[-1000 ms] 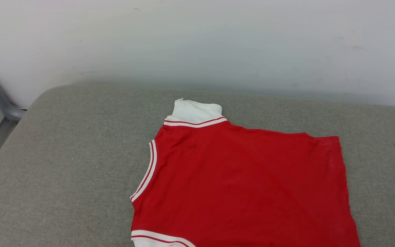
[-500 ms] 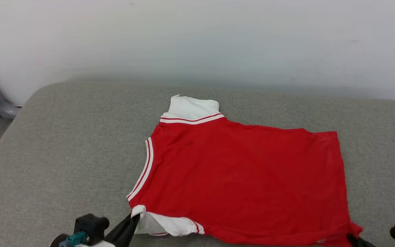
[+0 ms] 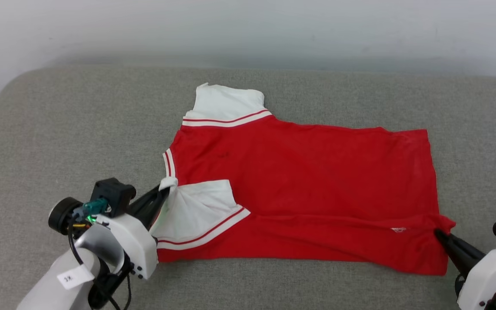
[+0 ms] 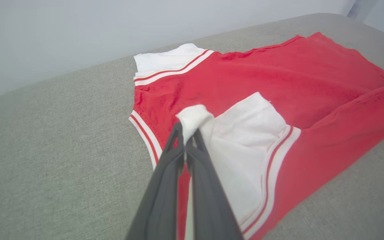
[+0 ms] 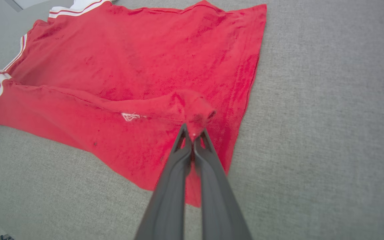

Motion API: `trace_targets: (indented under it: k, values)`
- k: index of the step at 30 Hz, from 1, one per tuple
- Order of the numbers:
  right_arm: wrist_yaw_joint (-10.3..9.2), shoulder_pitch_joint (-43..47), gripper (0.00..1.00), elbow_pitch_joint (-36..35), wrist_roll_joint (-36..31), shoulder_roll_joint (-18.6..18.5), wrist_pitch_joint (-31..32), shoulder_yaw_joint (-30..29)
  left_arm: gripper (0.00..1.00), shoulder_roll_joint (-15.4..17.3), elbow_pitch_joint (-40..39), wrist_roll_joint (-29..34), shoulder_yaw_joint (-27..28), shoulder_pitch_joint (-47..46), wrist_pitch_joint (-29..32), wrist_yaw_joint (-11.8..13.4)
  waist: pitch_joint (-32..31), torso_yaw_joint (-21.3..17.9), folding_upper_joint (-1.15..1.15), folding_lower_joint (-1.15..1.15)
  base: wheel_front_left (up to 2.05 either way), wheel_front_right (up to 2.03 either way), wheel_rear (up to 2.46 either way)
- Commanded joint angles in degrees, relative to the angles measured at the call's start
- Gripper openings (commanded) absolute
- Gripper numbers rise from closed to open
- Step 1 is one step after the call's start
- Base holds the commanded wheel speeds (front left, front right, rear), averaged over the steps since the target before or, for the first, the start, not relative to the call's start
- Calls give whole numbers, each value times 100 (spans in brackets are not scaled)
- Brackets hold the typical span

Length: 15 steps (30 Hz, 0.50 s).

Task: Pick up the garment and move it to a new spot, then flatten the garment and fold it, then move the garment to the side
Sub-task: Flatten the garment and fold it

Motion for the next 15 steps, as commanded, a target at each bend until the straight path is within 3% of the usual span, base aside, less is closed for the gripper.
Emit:
trace_targets:
  k: [1,15]
  values:
    - [-6,-238,0,78,16,-32,-9,41,0,15,153,-5,-58,-257,-7,-31,251,-78,0,-1,0,0,0]
    - [-6,-1522,0,973,-130,-19,-77,459,0,-89,1625,-384,-998,-1694,-199,-71,933,-95,0,-1,0,0,0]
